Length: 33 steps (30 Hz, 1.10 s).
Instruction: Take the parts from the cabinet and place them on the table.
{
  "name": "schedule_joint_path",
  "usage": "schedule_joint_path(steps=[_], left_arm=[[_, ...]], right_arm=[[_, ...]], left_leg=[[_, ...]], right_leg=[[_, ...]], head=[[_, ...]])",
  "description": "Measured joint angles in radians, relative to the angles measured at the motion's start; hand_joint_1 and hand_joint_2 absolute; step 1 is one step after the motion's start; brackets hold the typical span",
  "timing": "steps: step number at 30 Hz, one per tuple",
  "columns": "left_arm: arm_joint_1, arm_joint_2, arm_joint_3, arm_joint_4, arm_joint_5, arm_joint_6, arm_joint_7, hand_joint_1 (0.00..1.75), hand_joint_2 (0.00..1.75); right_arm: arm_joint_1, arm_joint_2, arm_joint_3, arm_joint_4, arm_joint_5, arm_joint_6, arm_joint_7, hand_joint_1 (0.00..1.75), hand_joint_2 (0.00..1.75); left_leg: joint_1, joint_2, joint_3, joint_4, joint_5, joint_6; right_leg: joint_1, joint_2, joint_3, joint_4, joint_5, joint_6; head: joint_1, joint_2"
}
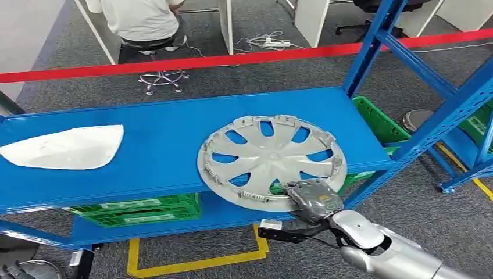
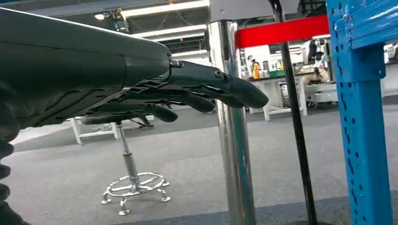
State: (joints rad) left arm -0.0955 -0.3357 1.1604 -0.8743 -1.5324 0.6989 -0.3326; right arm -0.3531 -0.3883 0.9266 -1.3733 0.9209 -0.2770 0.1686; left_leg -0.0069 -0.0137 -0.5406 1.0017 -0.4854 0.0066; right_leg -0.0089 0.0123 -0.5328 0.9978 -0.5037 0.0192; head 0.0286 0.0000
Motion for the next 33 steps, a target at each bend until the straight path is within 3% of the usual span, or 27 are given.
schedule_joint_path(steps=[9,15,18,19,23,28,33], left_arm=[[-0.002,0.001,-0.019,0.0,0.002,0.0,0.014,0.0,1.75],[-0.03,-0.004,0.031,0.014,0.041,0.0,-0.083,0.0,1.75],[-0.04,-0.005,0.032,0.038,0.114,0.0,-0.059,0.0,1.75],[-0.038,-0.005,0.017,0.044,0.148,0.0,-0.047,0.0,0.0],[-0.046,-0.005,0.0,0.097,0.172,0.0,-0.09,0.0,0.0],[-0.097,0.007,0.064,0.257,0.227,0.0,-0.249,0.0,0.0],[-0.137,0.016,0.107,0.387,0.257,0.0,-0.272,0.0,0.0]], right_arm=[[0.072,0.028,-0.104,-0.024,-0.029,-0.027,-0.069,1.75,1.75],[0.138,0.063,-0.18,-0.048,0.04,-0.032,-0.092,1.75,1.75],[0.162,0.077,-0.208,-0.06,0.057,-0.034,-0.093,1.75,1.75],[0.169,0.077,-0.213,-0.062,0.061,-0.036,-0.093,1.75,1.75],[0.188,0.085,-0.234,-0.071,0.07,-0.038,-0.094,1.75,1.75],[0.221,0.093,-0.263,-0.088,0.098,-0.039,-0.109,1.75,1.75],[0.245,0.101,-0.288,-0.103,0.107,-0.039,-0.117,1.75,1.75]], left_leg=[[0.0,0.0,0.001,0.0,0.0,0.0],[0.0,0.0,0.0,0.0,0.0,0.0],[0.0,0.0,0.001,0.0,0.0,0.0],[0.0,0.0,0.001,0.0,0.0,0.0],[0.0,0.0,0.0,0.0,0.0,0.0],[-0.001,-0.001,0.0,0.0,0.0,0.0],[-0.001,-0.001,0.001,0.0,0.0,0.0]], right_leg=[[0.0,0.001,0.001,0.0,0.0,0.0],[0.0,0.0,0.001,0.0,0.0,0.0],[0.0,0.001,0.001,0.0,0.0,0.0],[0.0,0.001,0.0,0.0,0.0,0.0],[0.0,0.0,0.001,0.0,0.0,0.0],[-0.001,-0.001,0.001,0.0,0.0,0.0],[-0.001,0.0,0.001,0.0,0.0,0.0]], head=[[0.0,0.0],[0.0,0.0],[0.0,0.0],[0.0,0.0],[0.0,0.0],[0.0,0.0],[0.0,0.0]])
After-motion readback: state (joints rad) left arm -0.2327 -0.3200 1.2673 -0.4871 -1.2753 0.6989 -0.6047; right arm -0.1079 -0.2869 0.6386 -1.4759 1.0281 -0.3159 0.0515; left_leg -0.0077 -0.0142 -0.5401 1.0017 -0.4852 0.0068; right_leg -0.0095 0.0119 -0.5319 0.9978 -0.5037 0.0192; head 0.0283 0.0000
